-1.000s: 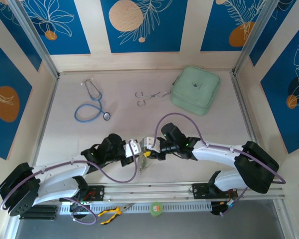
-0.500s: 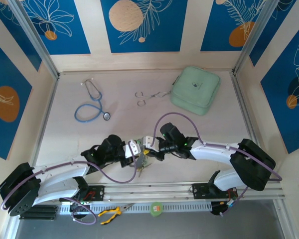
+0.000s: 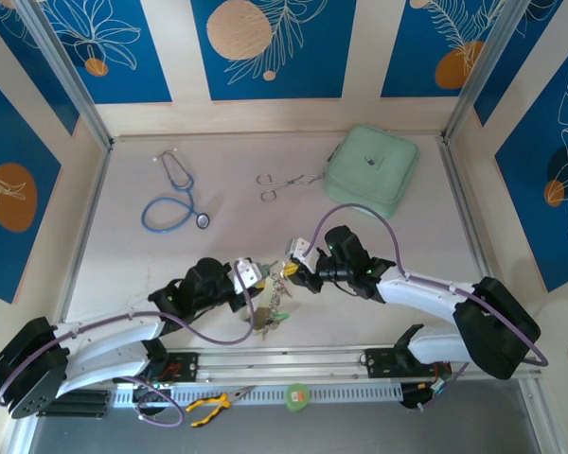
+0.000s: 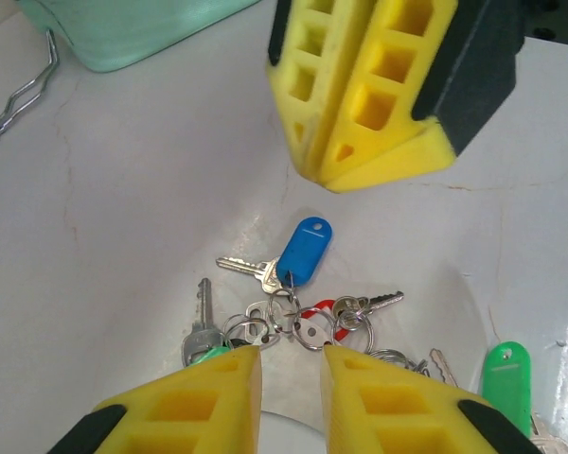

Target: Put the keys on the keyring

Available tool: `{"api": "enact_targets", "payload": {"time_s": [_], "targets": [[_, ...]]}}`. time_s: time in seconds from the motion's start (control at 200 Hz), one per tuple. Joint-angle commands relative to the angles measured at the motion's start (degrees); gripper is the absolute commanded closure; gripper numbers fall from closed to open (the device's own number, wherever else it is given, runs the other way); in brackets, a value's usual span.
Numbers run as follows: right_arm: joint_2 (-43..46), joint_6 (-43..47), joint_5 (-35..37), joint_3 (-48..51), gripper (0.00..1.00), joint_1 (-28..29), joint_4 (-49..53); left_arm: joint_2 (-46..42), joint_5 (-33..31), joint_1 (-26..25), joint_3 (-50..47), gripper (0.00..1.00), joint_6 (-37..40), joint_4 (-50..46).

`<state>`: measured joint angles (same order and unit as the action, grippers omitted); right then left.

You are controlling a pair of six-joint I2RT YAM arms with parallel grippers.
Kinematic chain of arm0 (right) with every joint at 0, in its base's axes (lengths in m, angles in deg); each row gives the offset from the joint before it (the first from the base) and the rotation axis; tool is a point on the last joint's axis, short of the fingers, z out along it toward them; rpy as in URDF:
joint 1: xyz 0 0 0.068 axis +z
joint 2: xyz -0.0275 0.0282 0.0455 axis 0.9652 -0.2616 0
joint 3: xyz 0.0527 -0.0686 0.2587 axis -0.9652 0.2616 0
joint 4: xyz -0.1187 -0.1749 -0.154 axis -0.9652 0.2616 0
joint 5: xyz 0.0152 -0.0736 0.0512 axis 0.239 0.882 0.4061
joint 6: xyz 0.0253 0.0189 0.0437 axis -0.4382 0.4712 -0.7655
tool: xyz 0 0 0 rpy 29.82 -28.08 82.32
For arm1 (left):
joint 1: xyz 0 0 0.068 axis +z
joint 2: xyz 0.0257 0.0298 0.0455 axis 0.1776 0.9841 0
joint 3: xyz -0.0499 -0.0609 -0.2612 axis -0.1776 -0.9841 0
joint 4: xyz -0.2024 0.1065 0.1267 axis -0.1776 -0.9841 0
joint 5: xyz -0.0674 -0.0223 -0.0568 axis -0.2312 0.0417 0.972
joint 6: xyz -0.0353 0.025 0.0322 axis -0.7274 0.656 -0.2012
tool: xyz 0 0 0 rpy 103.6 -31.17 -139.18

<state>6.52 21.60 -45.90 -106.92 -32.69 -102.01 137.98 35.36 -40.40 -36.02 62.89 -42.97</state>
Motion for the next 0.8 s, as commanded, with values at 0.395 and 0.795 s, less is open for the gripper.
{"api": "enact_targets", "payload": {"time_s": [0.395, 0.795], "targets": [[2.4, 8.5, 2.0, -5.0, 0.86, 7.5, 5.7, 3.0, 1.1, -0.4, 2.3, 0.78, -0.3, -0.4], [-11.5, 10.9, 5.4, -12.9, 0.9, 9.5, 14.8, 1.1, 1.9, -0.3, 2.1, 0.78, 1.9, 1.6]]}}
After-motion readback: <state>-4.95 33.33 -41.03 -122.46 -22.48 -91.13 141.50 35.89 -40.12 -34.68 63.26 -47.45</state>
